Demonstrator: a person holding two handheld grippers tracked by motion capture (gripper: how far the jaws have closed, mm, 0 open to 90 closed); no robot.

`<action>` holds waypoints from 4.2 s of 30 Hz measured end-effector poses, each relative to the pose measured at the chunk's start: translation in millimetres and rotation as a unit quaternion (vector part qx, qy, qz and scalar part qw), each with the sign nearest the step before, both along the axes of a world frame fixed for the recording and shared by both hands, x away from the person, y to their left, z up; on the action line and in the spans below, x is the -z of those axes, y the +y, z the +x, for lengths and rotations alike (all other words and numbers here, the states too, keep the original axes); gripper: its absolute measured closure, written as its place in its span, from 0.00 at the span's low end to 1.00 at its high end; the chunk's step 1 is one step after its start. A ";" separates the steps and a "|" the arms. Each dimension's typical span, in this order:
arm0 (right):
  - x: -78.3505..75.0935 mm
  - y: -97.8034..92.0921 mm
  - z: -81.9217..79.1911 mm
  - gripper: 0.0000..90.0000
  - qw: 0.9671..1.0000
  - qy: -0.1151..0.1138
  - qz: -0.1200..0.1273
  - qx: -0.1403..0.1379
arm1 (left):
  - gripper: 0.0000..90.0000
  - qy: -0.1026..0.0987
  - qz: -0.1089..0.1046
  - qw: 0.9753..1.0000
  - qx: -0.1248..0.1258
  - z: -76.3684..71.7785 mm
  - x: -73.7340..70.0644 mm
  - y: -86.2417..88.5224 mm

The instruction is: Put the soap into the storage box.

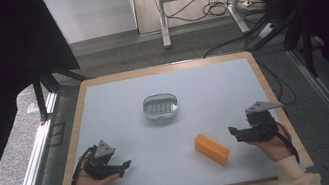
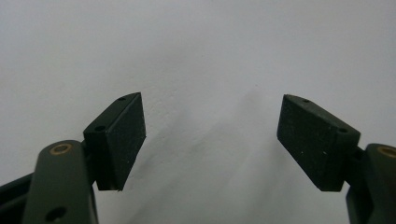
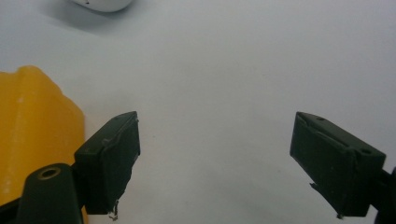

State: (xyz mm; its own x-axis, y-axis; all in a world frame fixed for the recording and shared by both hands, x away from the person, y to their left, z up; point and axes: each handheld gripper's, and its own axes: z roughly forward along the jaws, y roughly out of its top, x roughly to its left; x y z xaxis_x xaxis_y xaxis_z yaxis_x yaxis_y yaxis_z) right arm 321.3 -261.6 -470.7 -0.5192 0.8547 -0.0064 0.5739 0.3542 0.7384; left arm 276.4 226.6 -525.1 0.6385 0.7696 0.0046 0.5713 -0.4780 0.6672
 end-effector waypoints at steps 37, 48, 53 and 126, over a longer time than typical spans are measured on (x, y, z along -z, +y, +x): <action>-44.1 38.7 -2.6 0.31 0.995 0.023 -0.028 -0.093 | 0.26 -0.001 -0.004 1.000 0.002 -1.4 -1.1 -2.0; -53.2 50.7 -10.1 0.35 0.993 0.033 -0.039 -0.111 | 0.26 -0.003 -0.005 1.000 0.003 -1.7 -2.2 -2.5; -50.3 59.4 -10.5 0.36 0.990 0.046 -0.052 -0.120 | 0.26 -0.002 -0.005 1.000 0.004 -1.5 -1.8 -2.4; -2.9 112.6 -6.1 0.68 0.955 0.173 -0.174 -0.168 | 0.26 -0.003 -0.005 1.000 0.004 -1.5 -1.8 -1.5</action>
